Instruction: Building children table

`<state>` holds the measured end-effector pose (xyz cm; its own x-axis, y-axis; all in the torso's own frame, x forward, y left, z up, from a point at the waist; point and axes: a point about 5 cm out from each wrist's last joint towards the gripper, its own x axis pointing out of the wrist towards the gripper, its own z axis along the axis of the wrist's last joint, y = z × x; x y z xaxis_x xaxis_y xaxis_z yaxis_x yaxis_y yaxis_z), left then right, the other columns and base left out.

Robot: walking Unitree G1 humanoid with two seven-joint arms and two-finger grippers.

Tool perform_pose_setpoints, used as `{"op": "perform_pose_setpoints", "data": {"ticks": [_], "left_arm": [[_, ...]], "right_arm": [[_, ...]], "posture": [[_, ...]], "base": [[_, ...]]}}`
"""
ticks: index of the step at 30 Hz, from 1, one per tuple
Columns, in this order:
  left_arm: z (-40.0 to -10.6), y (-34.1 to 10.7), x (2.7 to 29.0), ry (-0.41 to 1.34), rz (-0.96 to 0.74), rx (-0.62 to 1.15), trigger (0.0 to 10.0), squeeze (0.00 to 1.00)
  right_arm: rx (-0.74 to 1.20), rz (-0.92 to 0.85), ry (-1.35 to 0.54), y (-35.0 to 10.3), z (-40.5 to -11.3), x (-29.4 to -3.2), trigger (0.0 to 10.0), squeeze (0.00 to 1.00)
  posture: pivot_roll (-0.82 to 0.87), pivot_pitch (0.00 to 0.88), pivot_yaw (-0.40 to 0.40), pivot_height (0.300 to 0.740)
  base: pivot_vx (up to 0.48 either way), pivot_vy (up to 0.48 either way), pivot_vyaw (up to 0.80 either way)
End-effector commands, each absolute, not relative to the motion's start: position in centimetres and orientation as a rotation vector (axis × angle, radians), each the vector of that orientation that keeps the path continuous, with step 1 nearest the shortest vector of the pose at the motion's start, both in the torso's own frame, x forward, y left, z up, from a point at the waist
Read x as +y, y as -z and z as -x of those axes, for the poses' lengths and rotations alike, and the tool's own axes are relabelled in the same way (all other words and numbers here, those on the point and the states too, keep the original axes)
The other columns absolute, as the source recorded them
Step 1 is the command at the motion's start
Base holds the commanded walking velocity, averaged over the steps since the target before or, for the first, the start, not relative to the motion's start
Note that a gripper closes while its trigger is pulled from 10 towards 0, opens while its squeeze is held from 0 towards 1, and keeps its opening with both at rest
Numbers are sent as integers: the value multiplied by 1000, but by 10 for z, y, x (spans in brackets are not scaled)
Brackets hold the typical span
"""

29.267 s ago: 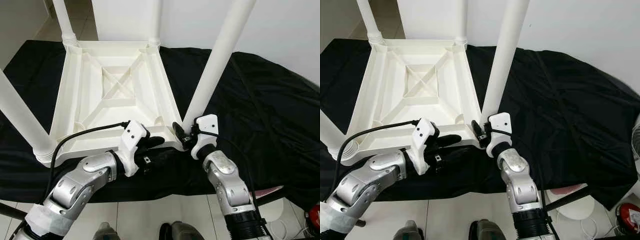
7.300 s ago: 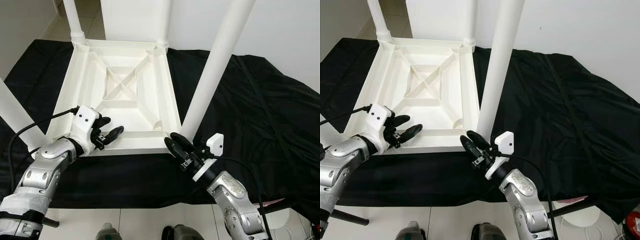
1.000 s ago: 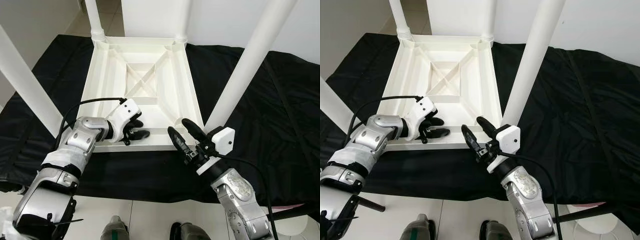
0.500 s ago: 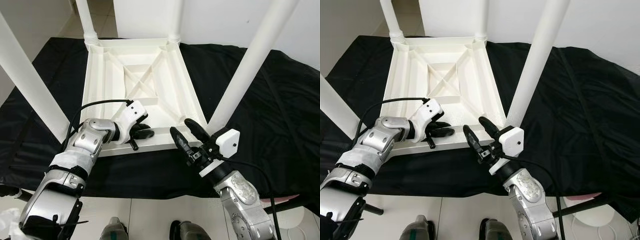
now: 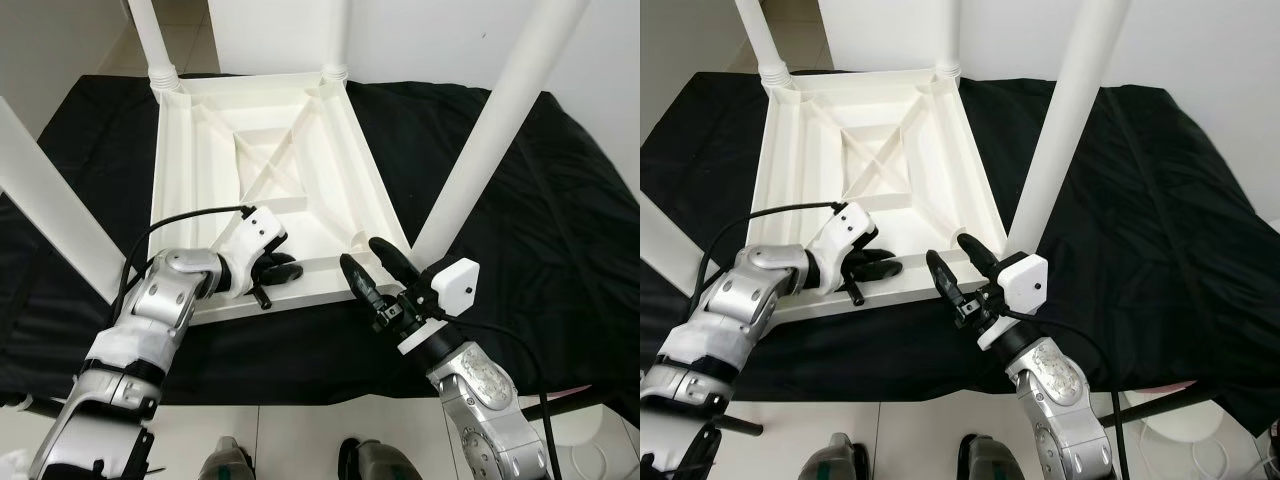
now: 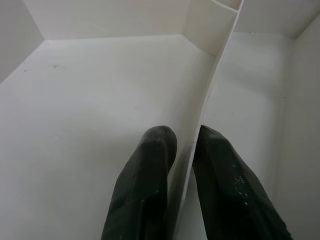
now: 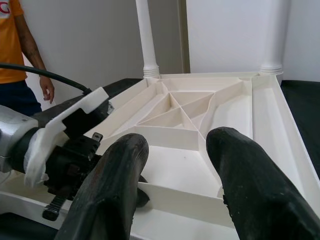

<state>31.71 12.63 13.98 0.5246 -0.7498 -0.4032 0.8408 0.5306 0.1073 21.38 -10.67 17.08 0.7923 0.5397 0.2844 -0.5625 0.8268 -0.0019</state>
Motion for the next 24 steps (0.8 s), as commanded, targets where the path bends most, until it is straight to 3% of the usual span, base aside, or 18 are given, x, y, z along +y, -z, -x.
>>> {"op": "perform_pose_setpoints", "data": {"ticks": [1,15,20,24], "left_arm": [[-324,-148,158,649,-290,279,0,0],[-290,-143,179,605,-248,311,0,0],[-284,-141,176,635,-247,307,0,0],[-285,-137,158,687,-251,298,0,0]], "right_arm": [[-266,-84,-606,-168,-215,-107,10000,0],[-232,-66,-637,-161,-217,-111,10000,0],[-229,-64,-643,-160,-219,-112,10000,0],[-226,-53,-661,-159,-222,-111,10000,0]], "posture": [[14,79,-7,740],[46,95,-46,740],[51,94,-50,740],[53,87,-52,740]], "base": [[0,0,0],[0,0,0],[0,0,0],[0,0,0]]}}
